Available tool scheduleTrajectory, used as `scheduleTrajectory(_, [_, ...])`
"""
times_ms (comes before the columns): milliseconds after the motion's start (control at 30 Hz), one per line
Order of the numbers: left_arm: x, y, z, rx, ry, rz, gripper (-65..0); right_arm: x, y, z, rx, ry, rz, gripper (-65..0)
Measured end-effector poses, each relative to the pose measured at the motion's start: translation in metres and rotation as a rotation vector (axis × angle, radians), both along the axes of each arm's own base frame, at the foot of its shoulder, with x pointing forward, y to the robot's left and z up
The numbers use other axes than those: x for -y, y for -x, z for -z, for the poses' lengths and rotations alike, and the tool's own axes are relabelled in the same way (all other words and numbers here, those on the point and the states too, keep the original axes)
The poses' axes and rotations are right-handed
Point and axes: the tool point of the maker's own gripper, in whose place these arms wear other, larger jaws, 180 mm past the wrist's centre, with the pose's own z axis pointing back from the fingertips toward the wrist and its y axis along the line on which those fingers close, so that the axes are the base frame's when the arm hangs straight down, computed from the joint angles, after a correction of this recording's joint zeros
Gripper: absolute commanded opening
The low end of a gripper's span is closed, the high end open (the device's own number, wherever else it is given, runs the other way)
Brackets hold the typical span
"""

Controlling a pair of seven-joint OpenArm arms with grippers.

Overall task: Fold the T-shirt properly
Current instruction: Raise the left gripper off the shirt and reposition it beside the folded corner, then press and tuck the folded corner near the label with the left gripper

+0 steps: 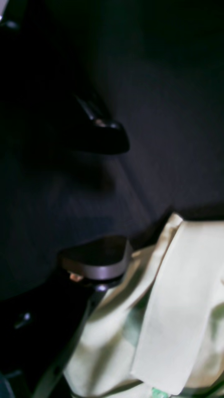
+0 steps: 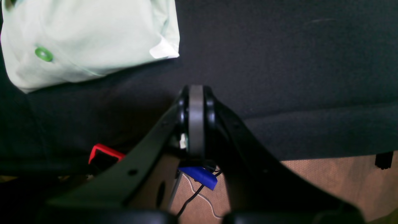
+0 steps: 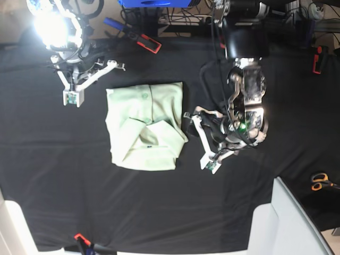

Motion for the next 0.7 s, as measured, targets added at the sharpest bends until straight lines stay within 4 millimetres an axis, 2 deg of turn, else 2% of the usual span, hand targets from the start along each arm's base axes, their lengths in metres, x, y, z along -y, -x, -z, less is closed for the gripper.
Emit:
scheduleTrajectory(100, [0.017, -0.009, 0.003, -0.034, 0.186, -0.061, -21.0, 0.000, -0.003, -0.001, 0.006, -0.001, 0.001, -64.7])
scheduleTrajectory(167, [0.020, -0.018, 0.002, -0.042, 0.279, -0.101, -21.0, -0.001, -0.002, -0.001, 0.004, -0.002, 0.001, -64.7])
scheduleTrajectory(333, [0.013, -0.032, 0.002, -0.014, 0.334, -0.159, -21.0, 0.000, -0.002, -0.001, 0.004, -0.002, 0.000, -64.7])
scheduleTrajectory(500, [0.033, -0.027, 0.028, -0.081, 0.404, -0.171, -21.2, 0.000, 0.000, 0.000, 0.000, 0.000, 0.000, -64.7])
scheduleTrajectory(567, [0.039, -0.029, 0.032, -0.078, 0.437, -0.186, -21.2, 0.000, 0.000, 0.000, -0.001, -0.002, 0.000, -64.7])
scheduleTrajectory(700, [0.044, -0.031, 0.036, -0.080, 0.459, -0.195, -27.7, 0.000, 0.000, 0.000, 0.000, -0.001, 0.000, -64.7])
